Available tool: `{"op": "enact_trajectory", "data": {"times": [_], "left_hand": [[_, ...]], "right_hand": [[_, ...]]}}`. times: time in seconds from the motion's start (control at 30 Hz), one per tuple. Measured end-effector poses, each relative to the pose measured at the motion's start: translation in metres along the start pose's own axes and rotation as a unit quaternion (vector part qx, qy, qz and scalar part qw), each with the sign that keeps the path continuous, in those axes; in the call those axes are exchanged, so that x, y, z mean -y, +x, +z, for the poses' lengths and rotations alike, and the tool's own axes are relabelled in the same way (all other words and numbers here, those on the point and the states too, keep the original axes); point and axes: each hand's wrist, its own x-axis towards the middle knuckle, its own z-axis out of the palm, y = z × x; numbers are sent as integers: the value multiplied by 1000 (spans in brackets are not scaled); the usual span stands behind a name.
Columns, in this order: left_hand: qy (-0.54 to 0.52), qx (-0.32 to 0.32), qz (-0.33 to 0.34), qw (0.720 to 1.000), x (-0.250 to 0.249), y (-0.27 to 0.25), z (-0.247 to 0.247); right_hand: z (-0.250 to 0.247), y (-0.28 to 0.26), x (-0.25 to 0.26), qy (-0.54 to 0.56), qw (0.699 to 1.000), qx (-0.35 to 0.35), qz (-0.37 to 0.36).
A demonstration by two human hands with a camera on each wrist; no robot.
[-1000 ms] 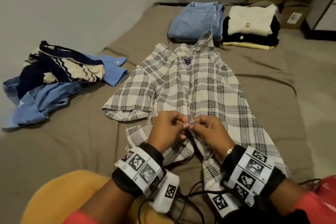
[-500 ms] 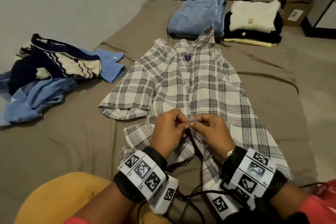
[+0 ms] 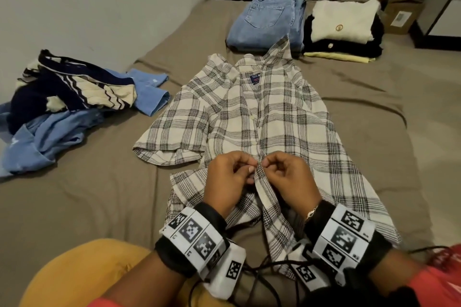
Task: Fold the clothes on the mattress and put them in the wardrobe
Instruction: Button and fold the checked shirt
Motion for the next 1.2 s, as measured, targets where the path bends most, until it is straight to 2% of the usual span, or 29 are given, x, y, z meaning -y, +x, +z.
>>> {"op": "enact_trajectory", "data": {"times": [0.23, 0.5, 0.7, 0.83, 1.03, 1.1, 1.2], "left_hand": [[-32, -15, 8, 999, 6, 0, 2], [-57, -39, -42, 997, 16, 5, 3], [-104, -38, -37, 993, 10, 5, 1], [-128, -30, -47, 990, 13, 4, 2], [-140, -22, -55, 988, 12, 4, 2], [-135, -18, -53, 989, 12, 4, 1], [-132, -10, -50, 990, 12, 3, 1]], "right_hand": [[2, -7, -1, -169, 977, -57, -117], [4, -6, 0, -198, 967, -31, -158], [2, -6, 2, -152, 979, -23, -131], [-1, -5, 7, -75, 994, -7, -78], [-4, -2, 9, 37, 999, 8, 2], [-4, -1, 9, 29, 999, 15, -6], [-5, -2, 8, -61, 996, 15, -55]]}}
